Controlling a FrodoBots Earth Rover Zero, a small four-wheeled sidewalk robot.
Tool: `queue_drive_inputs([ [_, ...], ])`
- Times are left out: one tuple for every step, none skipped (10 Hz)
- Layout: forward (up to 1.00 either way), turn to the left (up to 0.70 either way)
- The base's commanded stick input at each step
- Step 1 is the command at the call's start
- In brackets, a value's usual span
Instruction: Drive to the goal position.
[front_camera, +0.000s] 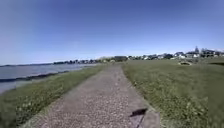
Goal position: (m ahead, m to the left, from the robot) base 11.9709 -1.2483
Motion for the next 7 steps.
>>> queue_drive_inputs([
  [0.7, 0.0],
  [0.7, 0.0],
  [0.7, 0.0],
  [0.7, 0.0],
  [0.7, 0.0],
  [0.7, 0.0],
  [0.7, 0.0],
])
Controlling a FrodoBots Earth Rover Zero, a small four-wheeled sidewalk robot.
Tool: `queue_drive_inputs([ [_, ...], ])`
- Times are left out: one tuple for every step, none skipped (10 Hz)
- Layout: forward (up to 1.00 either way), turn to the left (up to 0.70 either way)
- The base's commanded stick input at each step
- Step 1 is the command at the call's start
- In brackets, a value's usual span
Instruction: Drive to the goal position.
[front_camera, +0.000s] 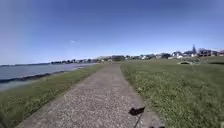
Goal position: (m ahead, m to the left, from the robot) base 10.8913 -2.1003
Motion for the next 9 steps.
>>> queue_drive_inputs([
  [0.7, 0.0],
  [0.7, 0.0],
  [0.7, 0.0],
  [0.7, 0.0],
  [0.7, 0.0],
  [0.7, 0.0],
  [0.7, 0.0],
  [0.7, 0.0],
  [0.7, 0.0],
])
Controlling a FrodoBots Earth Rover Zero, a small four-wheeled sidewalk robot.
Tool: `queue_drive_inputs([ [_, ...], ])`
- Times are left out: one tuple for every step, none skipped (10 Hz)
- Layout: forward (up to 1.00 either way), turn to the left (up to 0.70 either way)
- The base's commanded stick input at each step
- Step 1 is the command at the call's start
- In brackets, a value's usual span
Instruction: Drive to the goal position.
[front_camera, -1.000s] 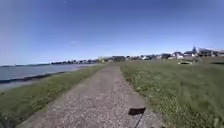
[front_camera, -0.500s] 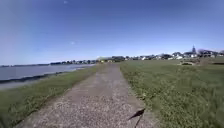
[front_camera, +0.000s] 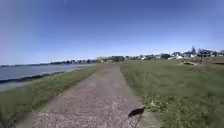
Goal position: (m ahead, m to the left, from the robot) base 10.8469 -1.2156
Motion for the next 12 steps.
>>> queue_drive_inputs([
  [0.7, 0.0],
  [0.7, 0.0],
  [0.7, 0.0],
  [0.7, 0.0],
  [0.7, 0.0],
  [0.7, 0.0],
  [0.7, 0.0],
  [0.7, 0.0],
  [0.7, 0.0],
  [0.7, 0.0],
  [0.7, 0.0],
  [0.7, 0.0],
])
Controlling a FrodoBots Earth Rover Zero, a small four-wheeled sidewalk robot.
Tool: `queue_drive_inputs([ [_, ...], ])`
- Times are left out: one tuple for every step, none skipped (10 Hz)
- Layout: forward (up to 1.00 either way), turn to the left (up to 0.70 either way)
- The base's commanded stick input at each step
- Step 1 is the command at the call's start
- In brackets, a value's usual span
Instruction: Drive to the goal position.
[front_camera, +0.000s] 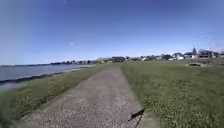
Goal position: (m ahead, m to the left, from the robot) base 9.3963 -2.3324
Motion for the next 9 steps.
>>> queue_drive_inputs([
  [0.7, 0.0],
  [0.7, 0.0],
  [0.7, 0.0],
  [0.7, 0.0],
  [0.7, 0.0],
  [0.7, 0.0],
  [0.7, 0.0],
  [0.7, 0.0],
  [0.7, 0.0],
])
